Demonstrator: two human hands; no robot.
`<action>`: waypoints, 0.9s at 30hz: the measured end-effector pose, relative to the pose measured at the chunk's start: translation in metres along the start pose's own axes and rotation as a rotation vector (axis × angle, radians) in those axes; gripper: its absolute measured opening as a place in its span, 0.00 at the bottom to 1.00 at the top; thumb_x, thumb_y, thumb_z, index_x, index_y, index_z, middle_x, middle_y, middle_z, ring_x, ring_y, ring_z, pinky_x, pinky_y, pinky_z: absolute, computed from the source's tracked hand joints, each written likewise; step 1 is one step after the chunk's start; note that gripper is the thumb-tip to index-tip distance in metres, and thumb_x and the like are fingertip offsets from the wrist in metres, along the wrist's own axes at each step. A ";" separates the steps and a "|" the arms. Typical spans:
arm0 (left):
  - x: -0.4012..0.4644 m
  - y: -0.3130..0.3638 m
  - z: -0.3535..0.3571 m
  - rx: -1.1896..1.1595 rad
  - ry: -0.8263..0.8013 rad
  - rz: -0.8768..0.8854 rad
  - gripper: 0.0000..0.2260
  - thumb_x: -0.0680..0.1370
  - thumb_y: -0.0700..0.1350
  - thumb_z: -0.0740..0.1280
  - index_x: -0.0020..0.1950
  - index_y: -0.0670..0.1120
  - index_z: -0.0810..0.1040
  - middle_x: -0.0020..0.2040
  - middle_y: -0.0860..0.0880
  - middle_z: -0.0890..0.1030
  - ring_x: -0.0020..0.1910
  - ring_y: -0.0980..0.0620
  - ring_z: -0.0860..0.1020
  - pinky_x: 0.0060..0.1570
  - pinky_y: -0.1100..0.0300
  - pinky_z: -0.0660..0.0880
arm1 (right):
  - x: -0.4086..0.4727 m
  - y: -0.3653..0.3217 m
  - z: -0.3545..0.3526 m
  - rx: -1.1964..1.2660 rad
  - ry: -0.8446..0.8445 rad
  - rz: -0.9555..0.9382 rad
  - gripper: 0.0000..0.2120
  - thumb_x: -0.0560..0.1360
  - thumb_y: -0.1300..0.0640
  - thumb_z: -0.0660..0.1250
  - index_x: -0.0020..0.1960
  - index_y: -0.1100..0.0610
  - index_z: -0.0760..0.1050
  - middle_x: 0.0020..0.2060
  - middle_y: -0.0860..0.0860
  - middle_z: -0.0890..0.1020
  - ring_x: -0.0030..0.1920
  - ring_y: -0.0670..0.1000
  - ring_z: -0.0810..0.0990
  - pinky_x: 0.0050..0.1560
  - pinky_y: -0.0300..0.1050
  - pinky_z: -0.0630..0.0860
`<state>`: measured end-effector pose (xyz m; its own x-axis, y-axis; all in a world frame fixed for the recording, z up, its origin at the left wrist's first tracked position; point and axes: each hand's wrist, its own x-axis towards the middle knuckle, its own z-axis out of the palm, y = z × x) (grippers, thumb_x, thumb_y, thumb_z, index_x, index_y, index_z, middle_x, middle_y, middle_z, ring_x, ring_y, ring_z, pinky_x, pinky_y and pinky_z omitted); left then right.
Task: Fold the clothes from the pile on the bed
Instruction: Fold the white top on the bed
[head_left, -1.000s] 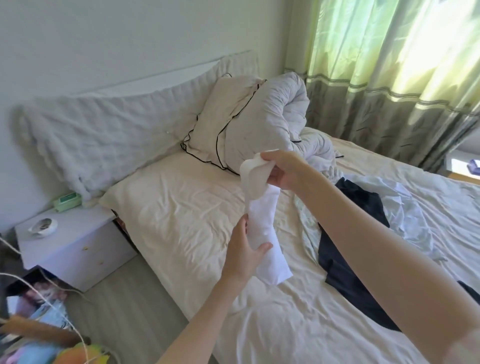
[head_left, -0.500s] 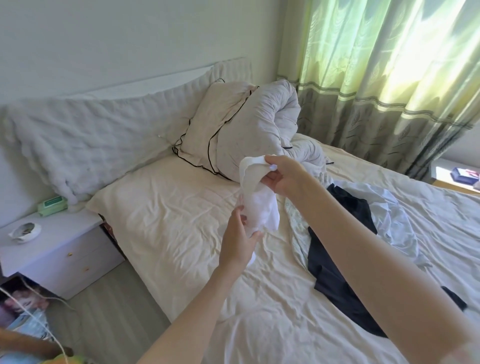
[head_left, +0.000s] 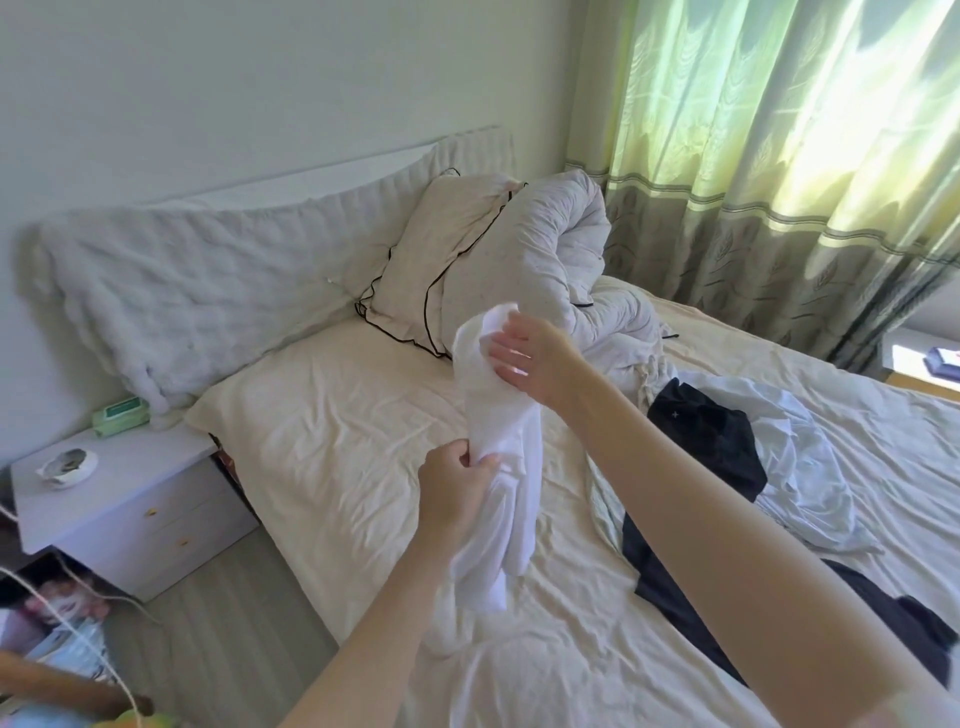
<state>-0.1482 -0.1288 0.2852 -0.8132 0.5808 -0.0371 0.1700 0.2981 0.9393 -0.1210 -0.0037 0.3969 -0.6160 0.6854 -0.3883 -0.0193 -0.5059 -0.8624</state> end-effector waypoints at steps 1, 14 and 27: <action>0.000 -0.002 -0.002 -0.161 -0.032 -0.116 0.09 0.72 0.38 0.70 0.33 0.38 0.74 0.28 0.46 0.72 0.27 0.53 0.70 0.28 0.65 0.70 | 0.002 0.006 -0.006 -0.122 0.012 -0.009 0.08 0.79 0.56 0.62 0.55 0.59 0.73 0.48 0.55 0.77 0.51 0.55 0.79 0.52 0.47 0.74; -0.023 -0.035 0.000 -0.572 -0.054 -0.620 0.06 0.73 0.31 0.67 0.37 0.37 0.76 0.28 0.44 0.79 0.26 0.51 0.80 0.28 0.61 0.79 | -0.049 0.177 -0.076 -0.733 -0.003 -0.177 0.02 0.74 0.59 0.69 0.43 0.57 0.80 0.35 0.48 0.80 0.36 0.45 0.76 0.37 0.33 0.69; -0.024 -0.017 -0.054 0.287 -0.409 0.024 0.26 0.75 0.42 0.70 0.71 0.50 0.64 0.65 0.56 0.68 0.64 0.57 0.67 0.60 0.64 0.64 | -0.039 0.118 -0.052 -1.016 -0.345 -0.271 0.05 0.76 0.59 0.65 0.48 0.50 0.78 0.42 0.53 0.82 0.42 0.53 0.79 0.46 0.43 0.75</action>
<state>-0.1617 -0.1886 0.2890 -0.5316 0.8227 -0.2011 0.3793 0.4436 0.8120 -0.0581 -0.0626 0.2928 -0.8790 0.4452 -0.1709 0.3710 0.4132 -0.8316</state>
